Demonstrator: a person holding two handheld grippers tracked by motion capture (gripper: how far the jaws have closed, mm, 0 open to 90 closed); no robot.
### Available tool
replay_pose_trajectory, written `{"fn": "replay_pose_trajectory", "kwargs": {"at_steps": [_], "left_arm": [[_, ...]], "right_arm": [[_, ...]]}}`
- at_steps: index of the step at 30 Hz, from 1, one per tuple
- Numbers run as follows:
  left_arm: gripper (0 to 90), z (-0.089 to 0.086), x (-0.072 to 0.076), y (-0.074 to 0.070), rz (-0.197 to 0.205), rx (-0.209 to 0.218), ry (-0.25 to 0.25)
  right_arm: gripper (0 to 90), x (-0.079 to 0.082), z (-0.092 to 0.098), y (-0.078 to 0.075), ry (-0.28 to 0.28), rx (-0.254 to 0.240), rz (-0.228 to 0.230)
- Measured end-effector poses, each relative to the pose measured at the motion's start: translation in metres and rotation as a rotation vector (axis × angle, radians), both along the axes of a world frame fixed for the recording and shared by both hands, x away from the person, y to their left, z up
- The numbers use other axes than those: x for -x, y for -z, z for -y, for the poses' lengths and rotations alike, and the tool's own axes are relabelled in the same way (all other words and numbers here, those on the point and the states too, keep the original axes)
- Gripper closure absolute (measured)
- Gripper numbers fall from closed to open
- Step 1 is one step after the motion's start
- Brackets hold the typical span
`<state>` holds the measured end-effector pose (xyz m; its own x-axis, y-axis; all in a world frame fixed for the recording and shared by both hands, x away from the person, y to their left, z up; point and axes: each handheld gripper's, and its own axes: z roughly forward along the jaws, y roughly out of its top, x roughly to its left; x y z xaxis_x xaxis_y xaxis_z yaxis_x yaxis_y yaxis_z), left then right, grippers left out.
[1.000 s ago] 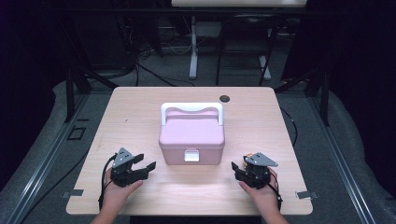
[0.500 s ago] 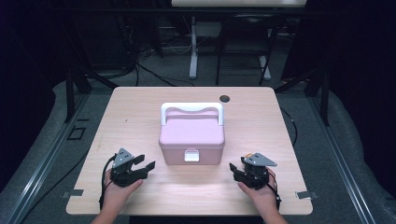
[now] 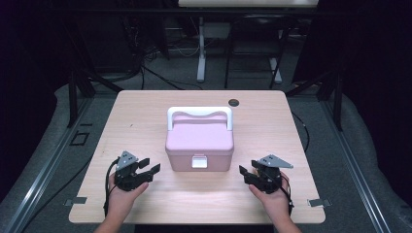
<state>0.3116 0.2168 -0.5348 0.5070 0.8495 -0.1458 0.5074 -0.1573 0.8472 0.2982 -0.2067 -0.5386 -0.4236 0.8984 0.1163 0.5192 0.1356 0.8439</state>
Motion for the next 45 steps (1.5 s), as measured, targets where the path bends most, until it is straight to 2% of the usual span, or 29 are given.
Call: {"fn": "replay_pose_trajectory", "kwargs": {"at_steps": [3,5,6,10,13,16,20,23,24,27,28,30,32,34,37,39,42,43,45], "left_arm": [[46.9,0.000,-0.001,-0.003,0.004,0.000,-0.005],[47.8,0.000,-0.002,-0.007,0.000,0.004,-0.001],[49.2,-0.001,-0.003,-0.009,-0.008,0.010,0.002],[53.8,-0.001,-0.007,-0.015,-0.025,0.031,0.007],[53.3,0.001,-0.010,-0.019,-0.011,0.018,0.008],[52.5,0.003,-0.012,-0.022,-0.008,0.014,0.018],[52.8,0.005,-0.015,-0.024,-0.011,0.011,0.016],[55.2,0.006,-0.020,-0.025,-0.005,0.024,0.015],[56.8,0.007,-0.022,-0.026,-0.006,0.015,0.009],[56.8,0.008,-0.025,-0.026,-0.002,0.018,-0.001],[56.7,0.009,-0.027,-0.026,-0.014,0.016,0.003],[55.5,0.010,-0.028,-0.026,-0.007,0.012,-0.014],[54.3,0.011,-0.032,-0.026,-0.007,0.019,-0.008],[53.4,0.013,-0.033,-0.026,0.002,0.011,-0.009],[54.3,0.014,-0.036,-0.025,0.005,0.027,-0.004],[54.3,0.014,-0.037,-0.022,0.029,0.019,-0.009],[54.4,0.011,-0.036,-0.017,0.038,0.044,0.004],[55.6,0.010,-0.036,-0.015,0.032,0.056,0.009],[56.2,0.010,-0.036,-0.014,0.018,0.050,0.020]], "right_arm": [[49.9,0.000,-0.001,-0.004,0.003,0.007,0.004],[53.8,-0.002,0.000,-0.009,-0.015,-0.005,0.006],[53.8,-0.002,0.000,-0.011,-0.010,0.002,0.019],[52.2,-0.004,-0.003,-0.016,-0.015,0.013,0.019],[50.7,-0.006,-0.005,-0.019,-0.012,0.028,0.032],[49.7,-0.008,-0.005,-0.021,-0.004,0.018,0.045],[49.6,-0.011,-0.005,-0.022,-0.002,0.005,0.038],[50.5,-0.015,-0.006,-0.021,0.009,0.003,0.037],[51.6,-0.018,-0.007,-0.022,0.017,0.008,0.037],[54.0,-0.022,-0.008,-0.023,0.023,-0.003,0.023],[53.7,-0.024,-0.009,-0.023,0.027,-0.002,0.019],[52.8,-0.025,-0.009,-0.023,0.031,-0.006,0.018],[50.7,-0.028,-0.011,-0.023,0.032,-0.009,0.021],[48.9,-0.031,-0.013,-0.023,0.045,-0.002,0.035],[49.1,-0.032,-0.014,-0.024,0.048,-0.005,0.042],[53.0,-0.034,-0.013,-0.024,0.042,-0.003,0.061],[54.2,-0.032,-0.009,-0.022,0.059,-0.035,0.078],[55.5,-0.032,-0.007,-0.021,0.058,-0.034,0.084],[55.8,-0.032,-0.007,-0.020,0.056,-0.033,0.080]]}}
